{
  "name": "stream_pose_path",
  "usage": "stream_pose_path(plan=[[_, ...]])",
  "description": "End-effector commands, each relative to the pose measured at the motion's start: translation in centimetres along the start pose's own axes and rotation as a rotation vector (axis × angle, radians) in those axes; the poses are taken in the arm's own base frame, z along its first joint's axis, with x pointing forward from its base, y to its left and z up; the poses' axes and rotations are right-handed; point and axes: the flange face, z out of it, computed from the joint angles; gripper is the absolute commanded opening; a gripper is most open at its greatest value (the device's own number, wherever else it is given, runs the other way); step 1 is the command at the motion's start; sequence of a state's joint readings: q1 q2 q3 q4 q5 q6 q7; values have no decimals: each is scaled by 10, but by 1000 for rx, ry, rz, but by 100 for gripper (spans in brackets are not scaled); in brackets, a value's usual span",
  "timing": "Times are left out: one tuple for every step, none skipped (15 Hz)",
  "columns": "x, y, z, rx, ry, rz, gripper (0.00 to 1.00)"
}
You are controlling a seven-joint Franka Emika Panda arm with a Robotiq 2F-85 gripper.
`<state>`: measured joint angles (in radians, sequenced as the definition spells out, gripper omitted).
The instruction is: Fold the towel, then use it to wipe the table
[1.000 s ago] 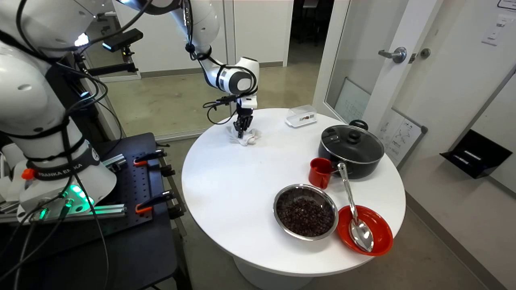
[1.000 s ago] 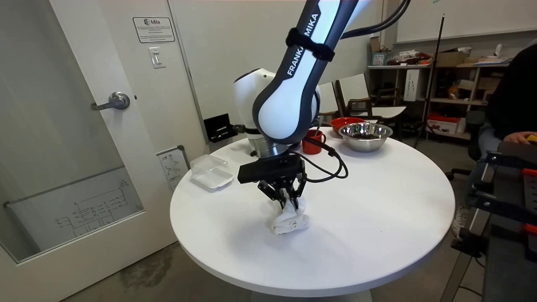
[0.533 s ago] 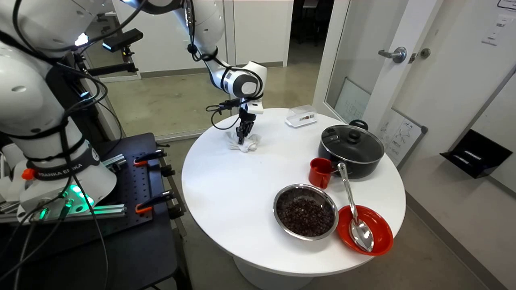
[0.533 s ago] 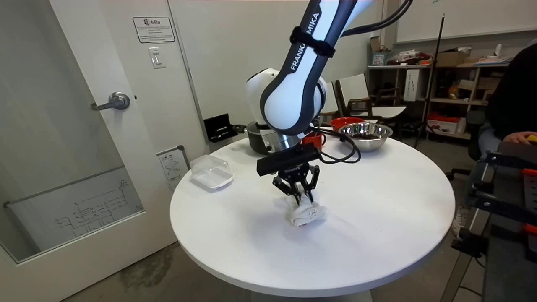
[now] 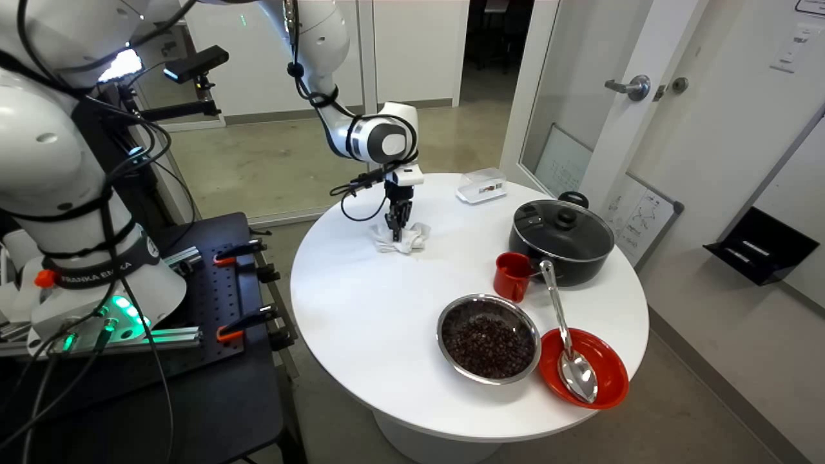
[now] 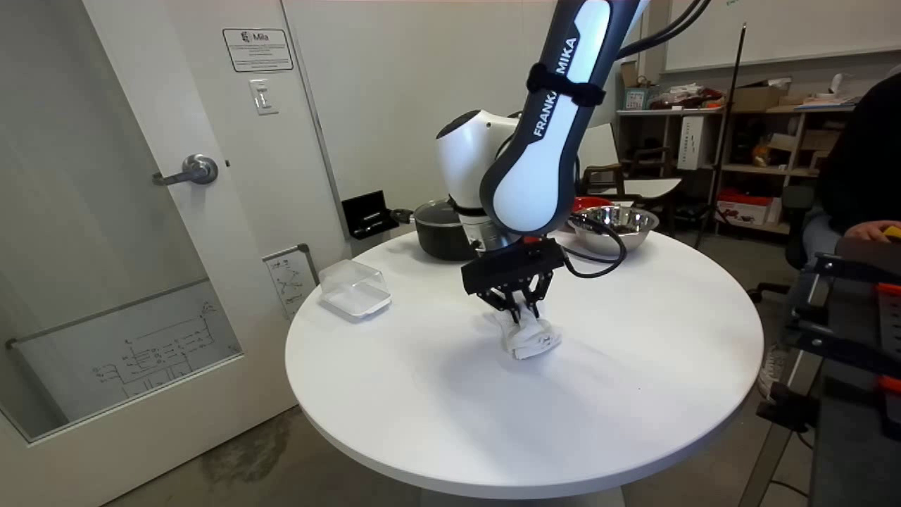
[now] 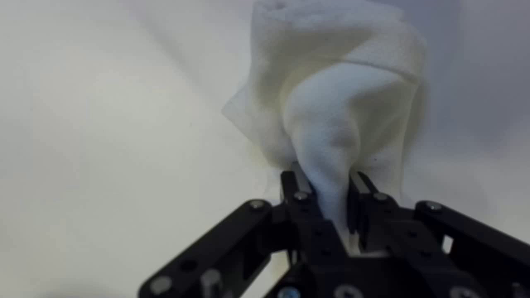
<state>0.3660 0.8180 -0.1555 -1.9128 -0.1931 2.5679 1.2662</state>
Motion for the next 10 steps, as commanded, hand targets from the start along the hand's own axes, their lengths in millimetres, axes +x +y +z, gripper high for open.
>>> stream_pose_path(plan=[[0,0,0,3,12,-1,22],[-1,1,0,5,17,-3,22],[-1,1,0,5,20,-4,22],[-2,1,0,5,20,-5,22],[-1,1,0,5,20,-4,22],[-1,1,0,5,21,-4,5],[-2,3,3,4,25,-5,5],[-3,6,5,6,24,-4,5],[-3,11,6,11,25,0,5],[-5,15,8,13,18,-1,5]])
